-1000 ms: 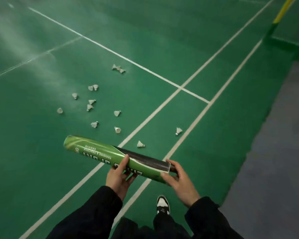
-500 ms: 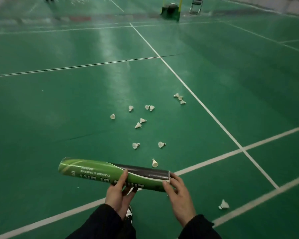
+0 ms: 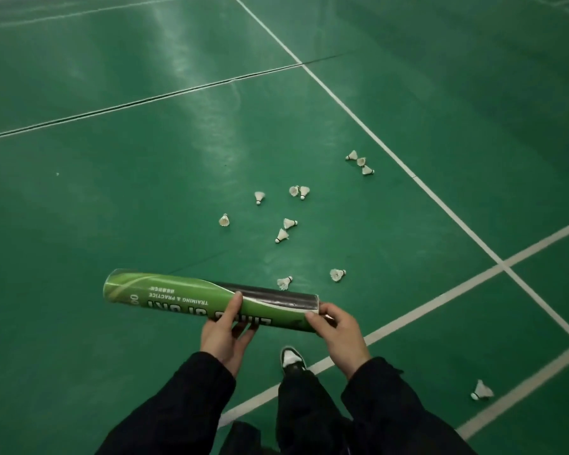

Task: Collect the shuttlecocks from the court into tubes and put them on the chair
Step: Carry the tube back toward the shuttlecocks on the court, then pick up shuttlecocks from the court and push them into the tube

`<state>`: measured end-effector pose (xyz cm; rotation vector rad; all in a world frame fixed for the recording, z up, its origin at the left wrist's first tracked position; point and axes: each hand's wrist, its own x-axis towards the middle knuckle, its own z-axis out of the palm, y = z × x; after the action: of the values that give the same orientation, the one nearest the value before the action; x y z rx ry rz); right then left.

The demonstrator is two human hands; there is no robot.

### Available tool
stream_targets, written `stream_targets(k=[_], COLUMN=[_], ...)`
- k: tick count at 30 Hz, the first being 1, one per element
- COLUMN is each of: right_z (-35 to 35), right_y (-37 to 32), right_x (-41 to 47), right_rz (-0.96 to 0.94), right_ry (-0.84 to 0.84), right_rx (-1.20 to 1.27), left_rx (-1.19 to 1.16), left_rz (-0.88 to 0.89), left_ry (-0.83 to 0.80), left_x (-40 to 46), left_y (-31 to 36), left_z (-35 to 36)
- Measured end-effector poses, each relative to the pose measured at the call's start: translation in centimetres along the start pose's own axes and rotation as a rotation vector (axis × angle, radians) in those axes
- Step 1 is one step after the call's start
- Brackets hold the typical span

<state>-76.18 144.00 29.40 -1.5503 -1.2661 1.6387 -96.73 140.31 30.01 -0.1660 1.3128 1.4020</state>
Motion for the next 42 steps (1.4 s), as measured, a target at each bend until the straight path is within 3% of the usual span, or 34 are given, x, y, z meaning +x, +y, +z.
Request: stream_targets(k=[8, 19, 24, 31, 36, 42], right_z=[6.8, 17.9, 22.7, 28.8, 32.5, 34.2], right_y=[-4.5, -17.9, -18.4, -12.0, -1.9, 8.6], right_x=[15.6, 37.2, 47.1, 64.5, 80.4, 99.2], right_rz=[0.071, 0.172, 0.211, 0.3, 0.344, 0.241], right_ry=[0.044, -0.004, 0.074, 0.212, 0.2, 0.155], right_rx=[0.056, 0.139, 0.126, -0.096, -0.19, -0.327], left_rx=[0.134, 0.118, 0.133, 0.208, 0.221, 0.209], left_rz=[-0.026, 0.029, 0.022, -0.054, -0.084, -0.026], left_ry=[-0.017, 0.066, 0.16, 0.146, 0.147, 0.061], left_x=[14.2, 31.4, 42.7, 60.6, 76.0, 94.7], left_y=[11.2, 31.2, 38.0, 41.2, 37.7, 32.5], left_z=[4.6, 10.3, 9.8, 6.9, 5.7, 6.5])
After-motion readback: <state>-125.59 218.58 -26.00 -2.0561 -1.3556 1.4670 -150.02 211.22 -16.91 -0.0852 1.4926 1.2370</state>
